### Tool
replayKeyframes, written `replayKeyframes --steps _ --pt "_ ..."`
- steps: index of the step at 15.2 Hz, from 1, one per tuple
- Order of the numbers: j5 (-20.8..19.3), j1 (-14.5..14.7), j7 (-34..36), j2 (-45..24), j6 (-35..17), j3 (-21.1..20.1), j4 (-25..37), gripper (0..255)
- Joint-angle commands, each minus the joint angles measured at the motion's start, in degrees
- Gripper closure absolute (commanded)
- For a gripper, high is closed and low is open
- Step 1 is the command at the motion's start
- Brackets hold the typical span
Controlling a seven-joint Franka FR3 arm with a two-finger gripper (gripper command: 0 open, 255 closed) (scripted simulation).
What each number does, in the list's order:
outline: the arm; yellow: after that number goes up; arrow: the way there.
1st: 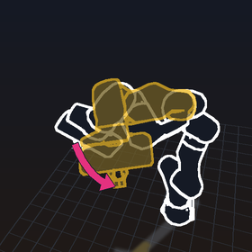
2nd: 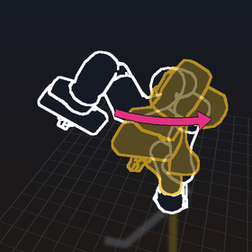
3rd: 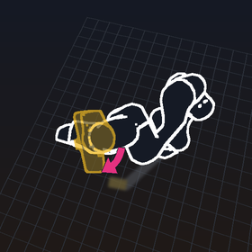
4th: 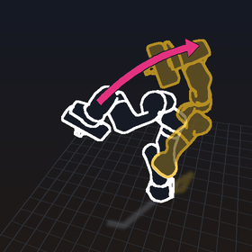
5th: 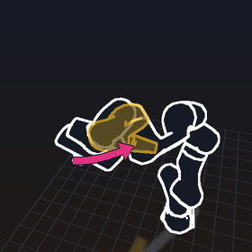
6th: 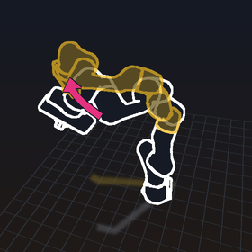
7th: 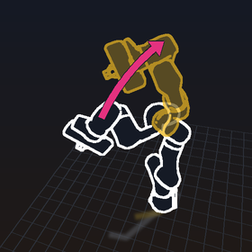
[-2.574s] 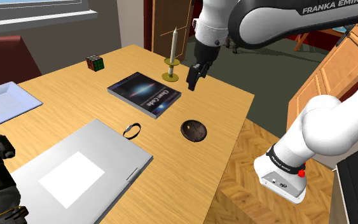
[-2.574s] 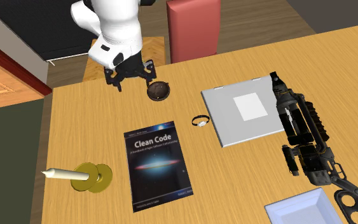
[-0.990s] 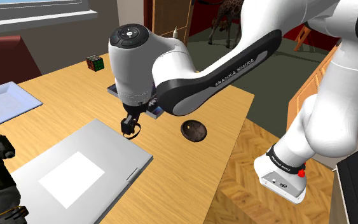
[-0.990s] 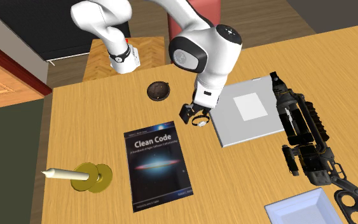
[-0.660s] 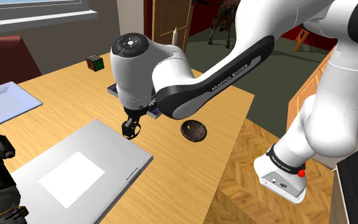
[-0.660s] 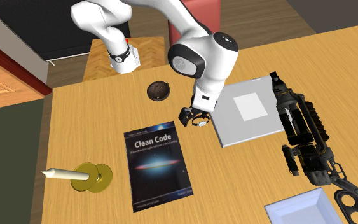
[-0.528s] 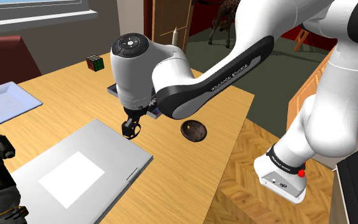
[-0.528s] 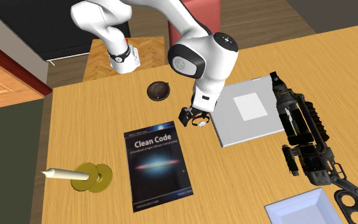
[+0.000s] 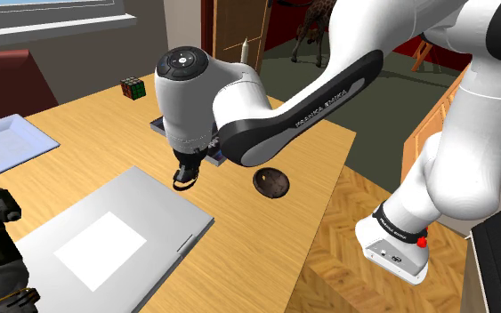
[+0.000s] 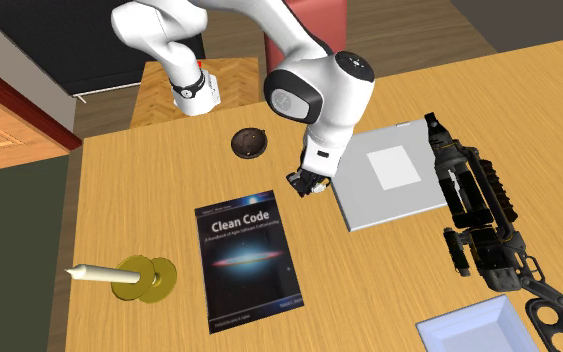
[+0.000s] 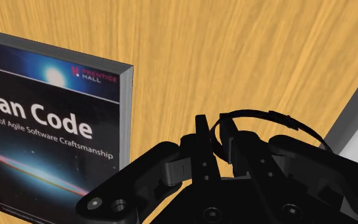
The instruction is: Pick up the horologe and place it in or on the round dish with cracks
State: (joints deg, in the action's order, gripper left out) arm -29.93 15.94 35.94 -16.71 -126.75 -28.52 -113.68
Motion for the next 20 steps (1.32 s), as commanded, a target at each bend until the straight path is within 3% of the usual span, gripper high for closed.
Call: replayKeyframes --steps 1,5,20 --pt "0.0 0.0 0.0 0.0 -0.1 0.0 0.0 255" --pt "0.0 0.0 0.0 0.0 -0.1 0.0 0.0 255" --pt "5.7 -1.0 -5.6 5.8 8.4 -1.7 4.6 255"
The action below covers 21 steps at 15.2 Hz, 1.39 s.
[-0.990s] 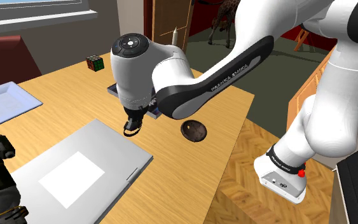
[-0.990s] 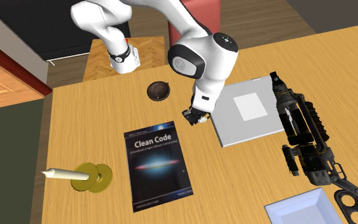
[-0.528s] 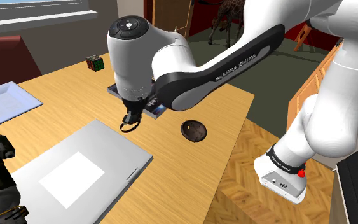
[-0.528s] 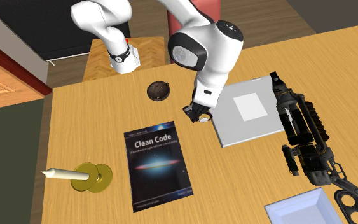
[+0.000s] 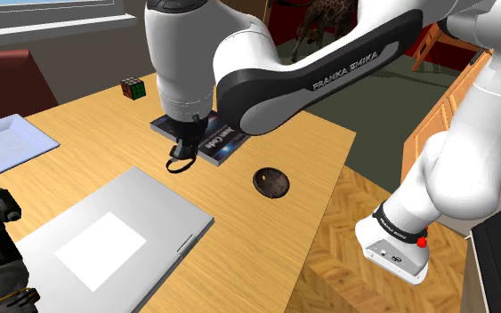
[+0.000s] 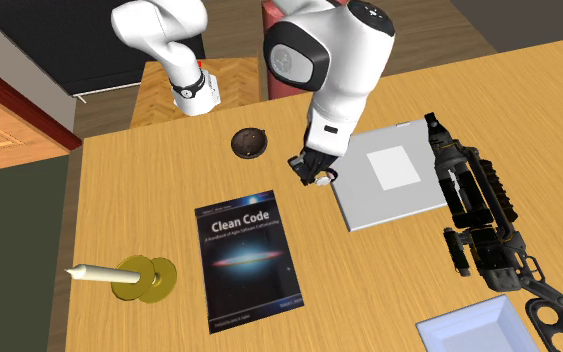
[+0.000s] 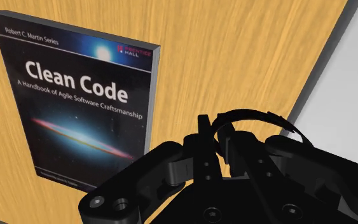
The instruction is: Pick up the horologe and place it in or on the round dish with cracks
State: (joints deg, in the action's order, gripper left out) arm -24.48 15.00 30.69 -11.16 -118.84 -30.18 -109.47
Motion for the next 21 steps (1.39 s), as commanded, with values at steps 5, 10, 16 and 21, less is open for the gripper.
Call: replayKeyframes --steps 5,10,16,21 --pt "1.6 -0.2 -1.8 1.5 3.3 -0.3 2.3 255" --pt "8.5 -2.7 -6.7 14.7 -0.9 0.2 -11.7 255" --pt "16.2 -1.5 -13.7 30.2 -2.7 3.8 -26.0 255" --pt "20.2 1.2 -18.8 43.0 -1.4 7.9 -36.3 255"
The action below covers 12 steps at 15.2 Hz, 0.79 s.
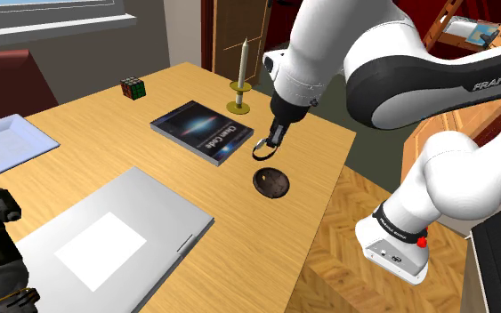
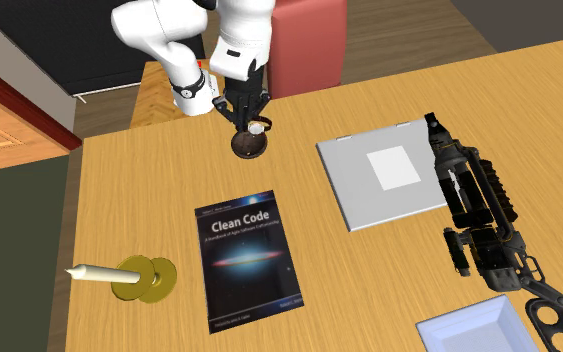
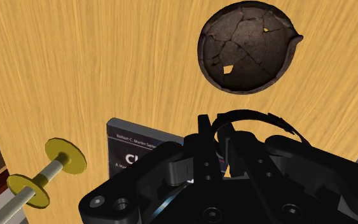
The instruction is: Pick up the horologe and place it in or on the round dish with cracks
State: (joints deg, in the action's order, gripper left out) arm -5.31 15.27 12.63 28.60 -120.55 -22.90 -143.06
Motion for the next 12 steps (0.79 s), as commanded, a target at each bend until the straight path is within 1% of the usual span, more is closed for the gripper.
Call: replayKeyframes --steps 1,2,12 --pt "1.6 1.5 -1.7 5.9 0.9 1.5 -4.6 255" --pt "1.8 1.9 -2.2 7.3 1.3 2.0 -5.6 255" --pt "1.1 1.3 0.3 4.0 -7.3 0.3 -11.1 255"
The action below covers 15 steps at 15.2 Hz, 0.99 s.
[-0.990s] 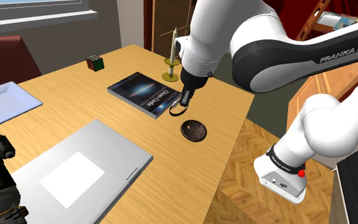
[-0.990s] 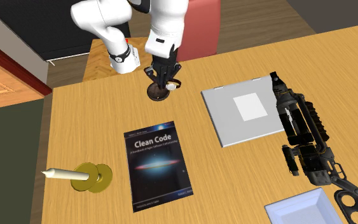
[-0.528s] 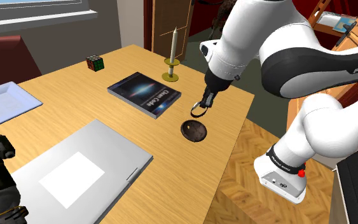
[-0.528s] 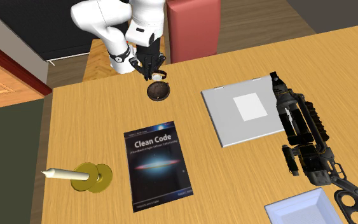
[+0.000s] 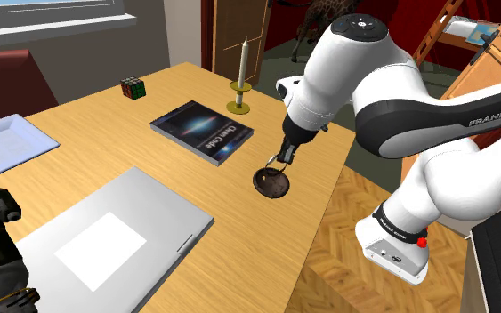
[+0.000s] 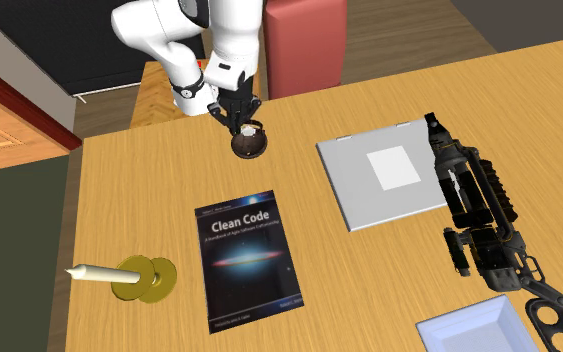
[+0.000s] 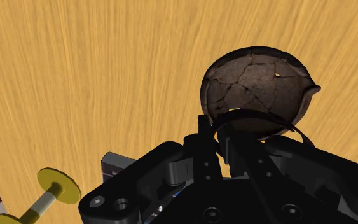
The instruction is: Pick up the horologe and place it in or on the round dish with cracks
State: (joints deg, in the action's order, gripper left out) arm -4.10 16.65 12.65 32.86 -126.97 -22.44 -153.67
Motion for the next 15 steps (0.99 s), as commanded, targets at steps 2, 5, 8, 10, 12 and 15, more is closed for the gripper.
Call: replayKeyframes --steps 2,5,8,10,12,15 --pt "-0.3 -0.3 0.8 -1.2 -2.6 -0.6 -1.5 255" --pt "-0.8 -0.7 1.8 -2.7 -5.4 -1.3 -2.8 255" --pt "-1.1 -0.9 2.2 -3.4 -6.6 -1.6 -3.3 255" --pt "-1.1 -0.9 2.2 -3.5 -6.6 -1.6 -3.3 255" --pt "-1.1 -0.9 2.2 -3.5 -6.6 -1.6 -3.3 255" --pt "-1.1 -0.9 2.2 -3.5 -6.6 -1.6 -3.3 0"
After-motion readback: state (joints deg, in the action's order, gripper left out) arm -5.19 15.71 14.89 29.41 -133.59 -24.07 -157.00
